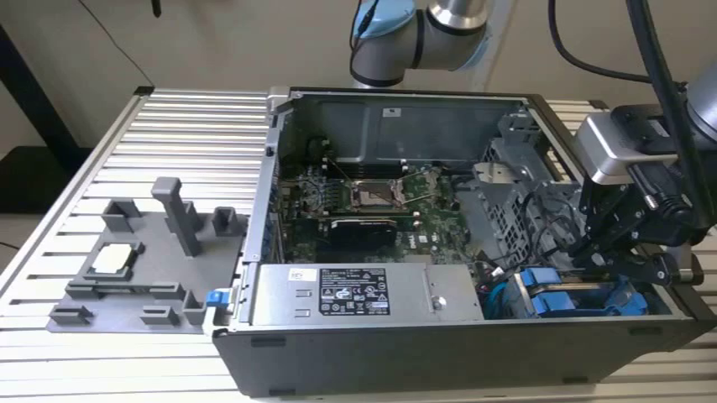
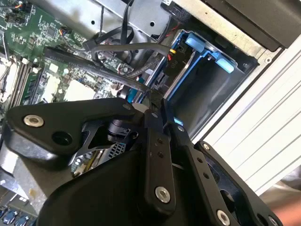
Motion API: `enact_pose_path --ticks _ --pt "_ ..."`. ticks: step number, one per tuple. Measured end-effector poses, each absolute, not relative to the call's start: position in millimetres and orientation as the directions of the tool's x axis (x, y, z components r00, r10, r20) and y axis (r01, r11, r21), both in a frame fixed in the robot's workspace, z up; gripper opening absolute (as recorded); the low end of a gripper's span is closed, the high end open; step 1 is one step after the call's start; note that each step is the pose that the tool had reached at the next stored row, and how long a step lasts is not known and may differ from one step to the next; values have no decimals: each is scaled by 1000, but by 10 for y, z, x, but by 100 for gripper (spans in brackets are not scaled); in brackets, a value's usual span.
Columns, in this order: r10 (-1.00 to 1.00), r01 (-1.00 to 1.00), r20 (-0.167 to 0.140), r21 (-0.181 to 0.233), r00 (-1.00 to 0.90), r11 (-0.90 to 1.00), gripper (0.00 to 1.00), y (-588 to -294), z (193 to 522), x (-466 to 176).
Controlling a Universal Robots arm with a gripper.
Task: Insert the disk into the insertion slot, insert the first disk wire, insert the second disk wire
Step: 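Insert the second disk wire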
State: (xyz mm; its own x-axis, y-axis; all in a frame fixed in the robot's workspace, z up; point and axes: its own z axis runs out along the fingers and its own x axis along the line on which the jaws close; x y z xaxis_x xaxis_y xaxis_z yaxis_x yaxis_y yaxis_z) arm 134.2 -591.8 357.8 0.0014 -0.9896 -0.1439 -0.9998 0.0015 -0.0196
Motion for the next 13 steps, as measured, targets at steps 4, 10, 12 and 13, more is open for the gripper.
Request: enact_pose_path --ticks 4,10,12,13 --pt "-989 -1000 -145 -20 0 3 16 -5924 3535 1371" --pt "-989 -1000 -145 -20 -11 14 16 -5924 3496 1416" --pt "-989 -1000 -145 -20 -20 23 16 -5923 3487 1417" --pt "-989 -999 -145 -20 -24 27 16 -5923 3484 1417"
